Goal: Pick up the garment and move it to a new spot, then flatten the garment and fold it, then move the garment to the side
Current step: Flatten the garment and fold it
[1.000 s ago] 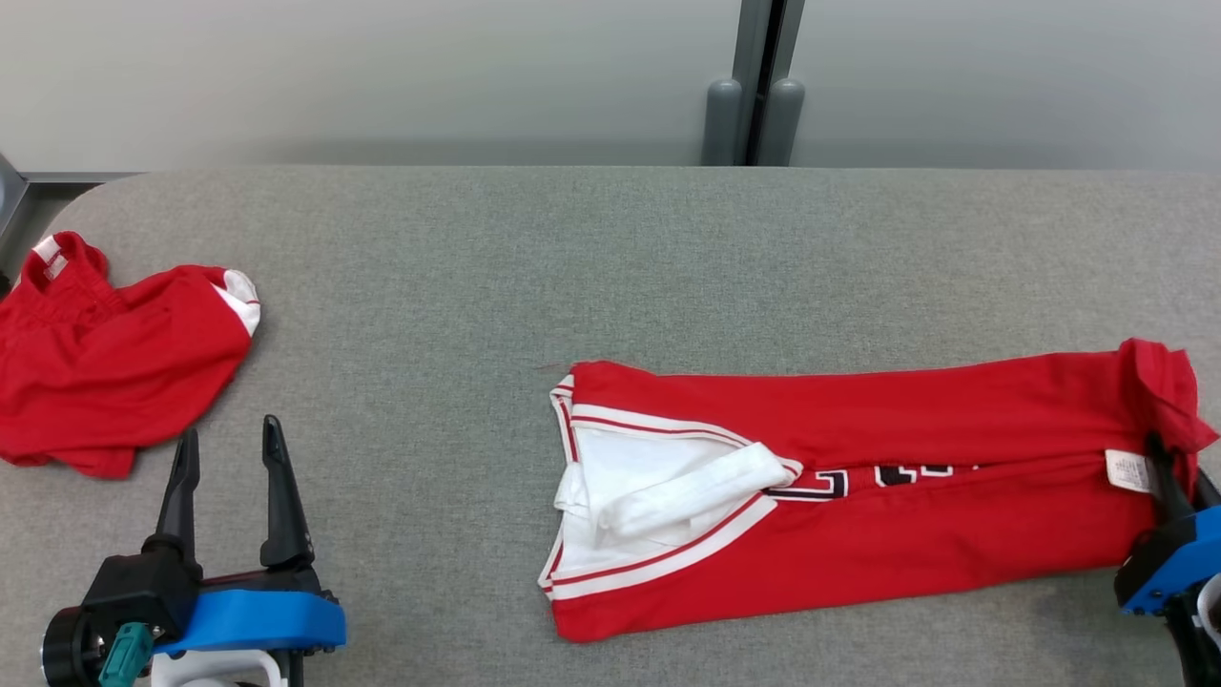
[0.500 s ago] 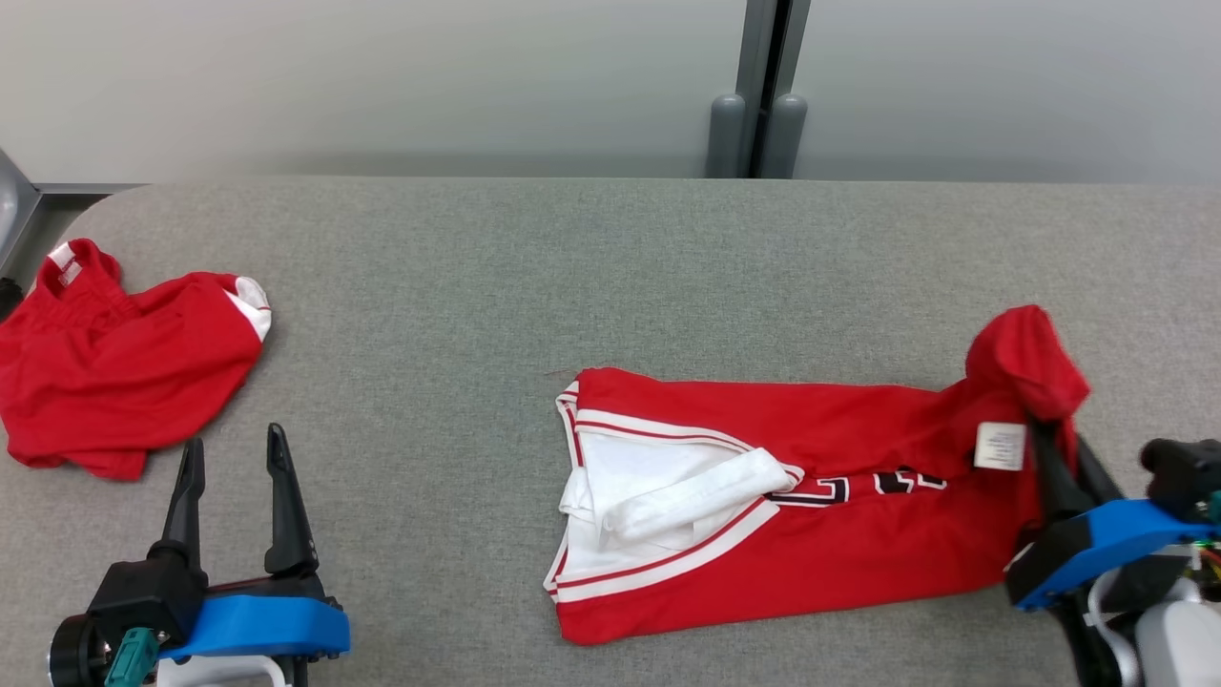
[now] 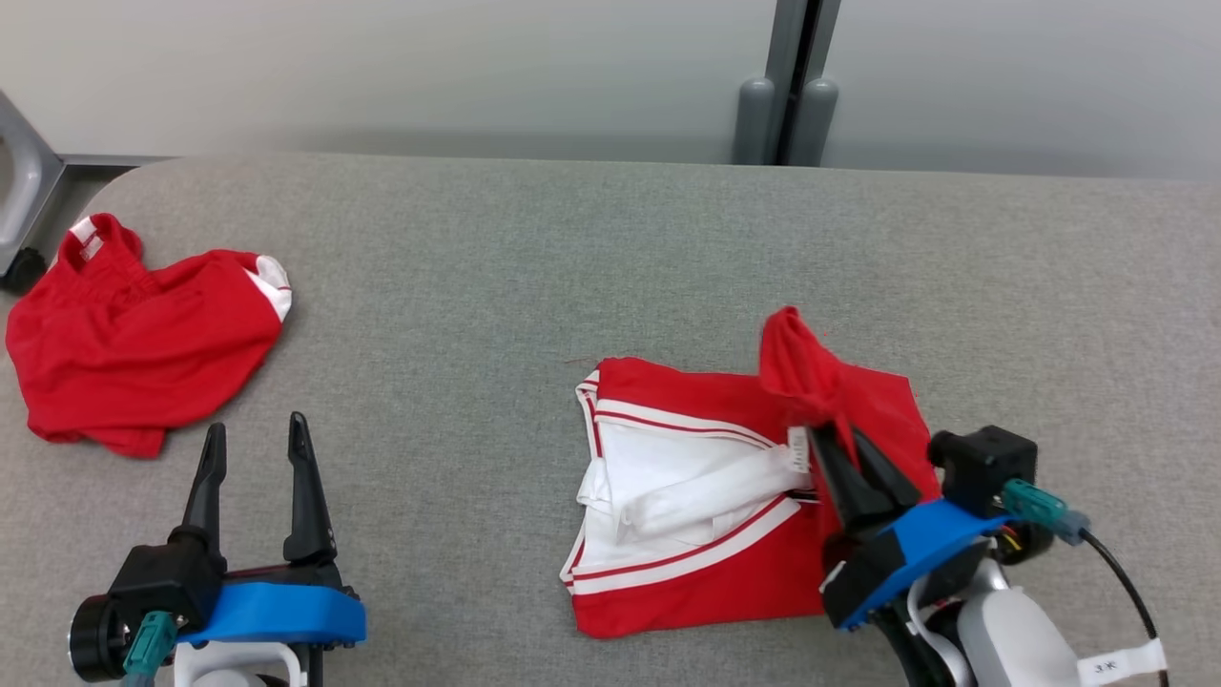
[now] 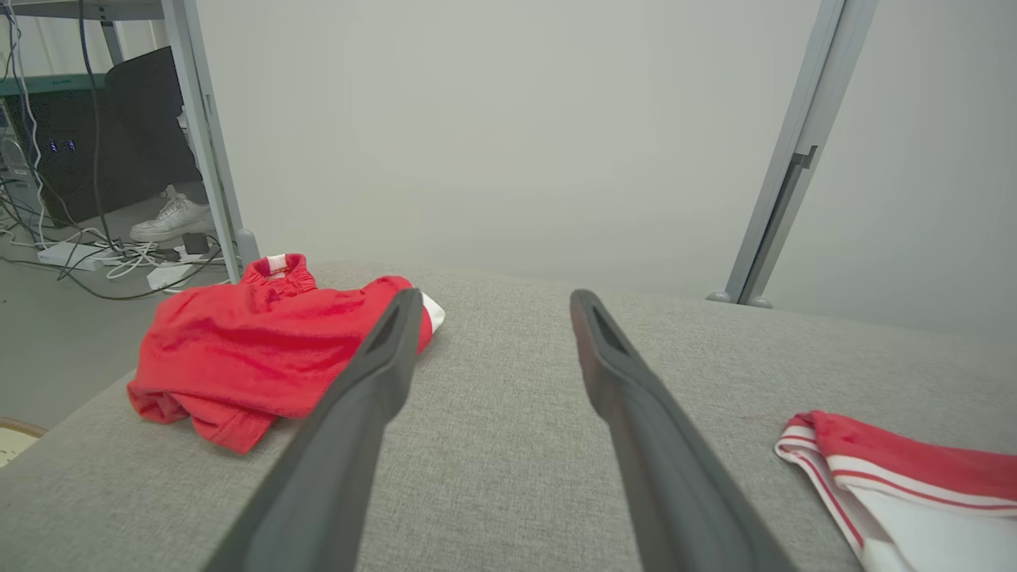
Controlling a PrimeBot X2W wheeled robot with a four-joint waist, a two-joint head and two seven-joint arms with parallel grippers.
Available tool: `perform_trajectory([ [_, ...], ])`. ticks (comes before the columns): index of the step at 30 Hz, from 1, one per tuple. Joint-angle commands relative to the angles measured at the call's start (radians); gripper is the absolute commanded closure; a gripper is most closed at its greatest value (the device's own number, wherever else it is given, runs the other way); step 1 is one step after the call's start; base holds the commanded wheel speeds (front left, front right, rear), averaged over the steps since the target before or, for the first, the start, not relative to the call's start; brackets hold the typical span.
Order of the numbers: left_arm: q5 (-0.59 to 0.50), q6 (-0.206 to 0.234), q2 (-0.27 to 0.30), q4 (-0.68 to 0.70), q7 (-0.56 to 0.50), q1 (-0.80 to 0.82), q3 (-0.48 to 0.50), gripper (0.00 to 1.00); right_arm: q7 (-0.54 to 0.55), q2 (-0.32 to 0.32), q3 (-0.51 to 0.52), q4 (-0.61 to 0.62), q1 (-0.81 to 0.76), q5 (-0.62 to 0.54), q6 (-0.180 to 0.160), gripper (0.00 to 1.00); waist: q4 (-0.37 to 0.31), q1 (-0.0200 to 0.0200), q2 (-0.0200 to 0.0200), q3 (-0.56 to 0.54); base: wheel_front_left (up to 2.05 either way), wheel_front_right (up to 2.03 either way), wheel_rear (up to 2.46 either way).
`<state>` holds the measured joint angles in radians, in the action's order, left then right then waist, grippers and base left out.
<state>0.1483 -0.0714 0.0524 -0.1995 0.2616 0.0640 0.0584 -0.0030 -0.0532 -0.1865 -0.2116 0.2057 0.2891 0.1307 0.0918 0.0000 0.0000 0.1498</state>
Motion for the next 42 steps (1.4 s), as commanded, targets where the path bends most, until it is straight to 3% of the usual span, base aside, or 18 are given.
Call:
perform_trajectory([
  [1,0.000,-0.006,-0.002,-0.005,0.005,0.019,0.001,0.00,-0.013,0.003,-0.028,-0.010,0.029,0.022,0.000,1.00,0.009,0.0000,0.0000,0.008,0.00,0.00,0.00],
  [8,0.010,-0.006,-0.002,-0.013,0.005,0.039,-0.018,0.00,-0.057,0.002,-0.166,-0.083,0.095,0.103,0.000,1.00,0.041,0.0000,0.0000,0.027,0.00,0.00,0.00],
  [18,0.025,-0.001,-0.003,-0.024,0.005,0.058,-0.033,0.00,-0.125,0.002,-0.275,-0.195,0.158,0.175,0.000,1.00,0.062,0.0000,0.0000,0.044,0.00,0.00,0.00],
  [19,0.026,0.001,-0.003,-0.025,0.005,0.060,-0.034,0.00,-0.134,0.002,-0.283,-0.208,0.163,0.181,0.000,0.75,0.062,0.0000,0.0000,0.044,0.00,0.00,0.00],
  [20,0.027,0.003,-0.003,-0.027,0.005,0.061,-0.036,0.00,-0.134,0.002,-0.293,-0.222,0.166,0.186,0.000,0.00,0.063,0.0000,0.0000,0.044,0.00,0.00,0.00],
  [28,0.030,0.011,-0.003,-0.030,0.005,0.055,-0.031,0.00,-0.181,0.002,-0.281,-0.273,0.213,0.170,0.000,0.00,0.034,0.0000,0.0000,0.027,0.00,0.00,0.00],
  [42,0.014,0.006,-0.002,-0.021,0.005,0.009,-0.016,0.00,-0.203,-0.018,0.030,-0.102,0.121,-0.036,0.000,0.00,-0.053,0.0000,0.0000,-0.028,0.00,0.00,0.00],
])
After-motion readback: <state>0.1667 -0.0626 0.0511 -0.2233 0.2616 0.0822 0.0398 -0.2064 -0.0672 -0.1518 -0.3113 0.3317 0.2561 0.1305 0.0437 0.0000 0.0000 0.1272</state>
